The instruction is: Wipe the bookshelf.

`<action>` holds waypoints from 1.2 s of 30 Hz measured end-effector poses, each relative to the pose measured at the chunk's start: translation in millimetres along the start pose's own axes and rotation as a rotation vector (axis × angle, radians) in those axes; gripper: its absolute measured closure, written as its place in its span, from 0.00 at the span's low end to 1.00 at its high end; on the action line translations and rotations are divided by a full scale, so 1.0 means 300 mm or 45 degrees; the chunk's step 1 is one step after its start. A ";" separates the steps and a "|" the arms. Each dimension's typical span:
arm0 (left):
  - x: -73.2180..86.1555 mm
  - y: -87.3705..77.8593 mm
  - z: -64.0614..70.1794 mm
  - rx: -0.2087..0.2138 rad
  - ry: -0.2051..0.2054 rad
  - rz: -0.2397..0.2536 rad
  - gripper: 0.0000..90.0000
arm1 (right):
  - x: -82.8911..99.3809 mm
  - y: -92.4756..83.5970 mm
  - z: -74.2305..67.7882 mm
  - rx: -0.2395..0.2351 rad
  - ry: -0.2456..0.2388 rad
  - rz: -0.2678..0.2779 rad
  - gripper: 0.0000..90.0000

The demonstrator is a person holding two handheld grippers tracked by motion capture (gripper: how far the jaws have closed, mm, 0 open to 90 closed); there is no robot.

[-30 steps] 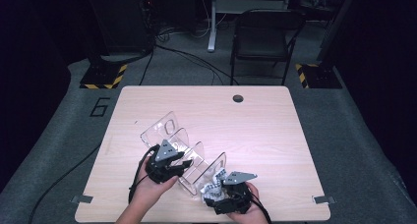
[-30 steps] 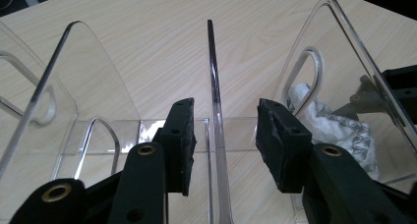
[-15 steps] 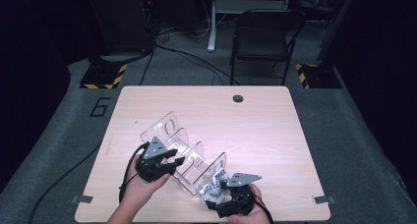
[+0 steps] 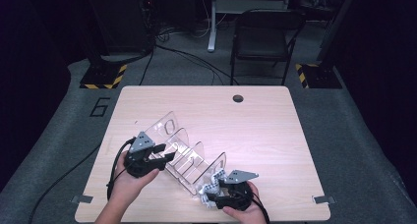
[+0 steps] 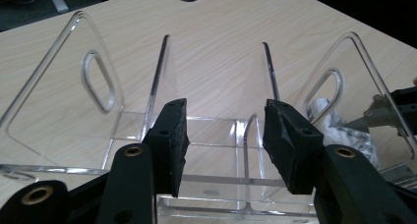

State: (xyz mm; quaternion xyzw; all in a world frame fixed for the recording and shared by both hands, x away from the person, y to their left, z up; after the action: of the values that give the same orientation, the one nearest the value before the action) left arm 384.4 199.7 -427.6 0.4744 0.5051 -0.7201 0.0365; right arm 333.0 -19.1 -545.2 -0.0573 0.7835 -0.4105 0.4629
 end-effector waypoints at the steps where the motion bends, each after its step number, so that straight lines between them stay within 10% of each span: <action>1: 0.000 -0.004 -0.006 -0.006 0.001 0.001 0.56 | 0.002 0.003 0.002 -0.003 -0.011 -0.013 0.42; 12: 0.008 -0.001 -0.069 -0.067 -0.003 -0.052 0.58 | 0.020 0.018 0.014 -0.014 0.064 -0.037 0.60; 23: 0.028 0.025 -0.086 -0.006 -0.054 -0.039 0.65 | 0.024 0.004 -0.006 -0.078 0.083 -0.010 0.75; 30: 0.025 0.035 -0.090 -0.007 -0.036 -0.052 0.64 | -0.033 -0.048 -0.130 -0.152 -0.022 0.088 0.75; 36: 0.026 0.040 -0.081 -0.011 -0.012 -0.060 0.64 | -0.059 -0.032 -0.155 -0.097 -0.064 0.112 0.74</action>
State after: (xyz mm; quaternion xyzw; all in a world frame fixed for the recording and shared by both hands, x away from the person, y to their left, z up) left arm 402.4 215.6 -442.5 0.4587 0.5191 -0.7208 0.0242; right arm 304.2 10.4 -515.4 -0.0508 0.7885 -0.3582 0.4973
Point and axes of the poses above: each handheld gripper's, and its own axes: y roughly forward along the jaws, x roughly out of its underside, z roughly to its right, the point moved 7 cm from there along y, roughly forward along the jaws, and after that the axes turned 9 degrees about -z, right-handed, at the moved point
